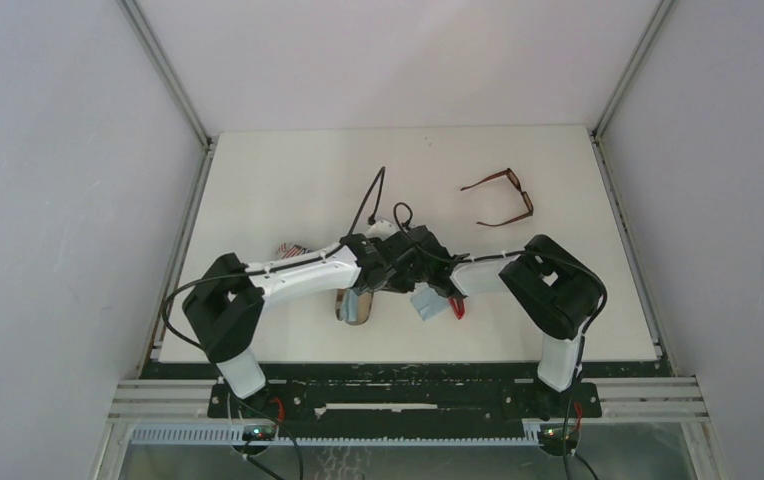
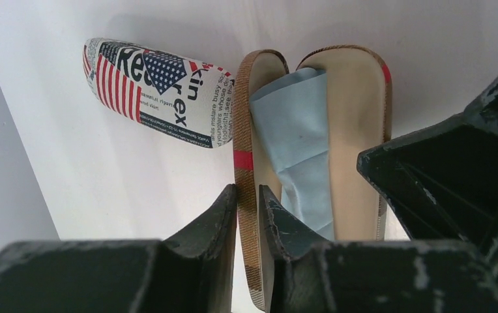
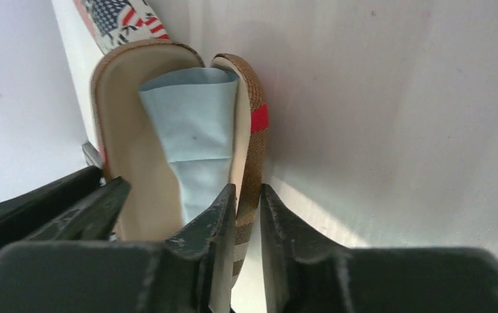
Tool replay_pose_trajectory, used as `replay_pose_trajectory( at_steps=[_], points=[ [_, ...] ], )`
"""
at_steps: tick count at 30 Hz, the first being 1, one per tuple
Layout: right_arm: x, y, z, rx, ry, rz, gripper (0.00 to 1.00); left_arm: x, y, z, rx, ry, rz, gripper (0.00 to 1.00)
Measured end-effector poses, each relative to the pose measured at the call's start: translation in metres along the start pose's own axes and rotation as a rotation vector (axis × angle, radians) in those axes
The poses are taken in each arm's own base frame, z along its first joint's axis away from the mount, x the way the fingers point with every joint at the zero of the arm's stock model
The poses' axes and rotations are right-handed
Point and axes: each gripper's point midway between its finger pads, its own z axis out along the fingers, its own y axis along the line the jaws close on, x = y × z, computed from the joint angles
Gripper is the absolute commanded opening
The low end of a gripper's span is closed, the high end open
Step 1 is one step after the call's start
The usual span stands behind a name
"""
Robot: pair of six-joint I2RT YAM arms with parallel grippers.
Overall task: Organize the sunglasses
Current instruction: Place the sunglasses at the center of the board, then adjust the sunglasses case at the center of the board.
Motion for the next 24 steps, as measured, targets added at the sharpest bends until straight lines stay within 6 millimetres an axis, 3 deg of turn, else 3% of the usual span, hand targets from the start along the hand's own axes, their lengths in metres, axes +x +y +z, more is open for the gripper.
replay_pose_trajectory(
  at_steps=[5, 15, 24],
  points=[
    [0.007, -0.008, 0.005, 0.024, 0.019, 0.009, 0.00, -0.005, -0.004, -0.005, 0.040, -0.013, -0.026, 0.31],
    [0.015, -0.009, 0.014, -0.005, 0.053, 0.029, 0.00, -0.012, -0.020, -0.020, 0.187, -0.047, -0.095, 0.35],
    [0.014, -0.010, 0.014, 0.000, 0.054, 0.023, 0.00, -0.009, -0.017, -0.013, 0.178, -0.040, -0.101, 0.35]
  ],
)
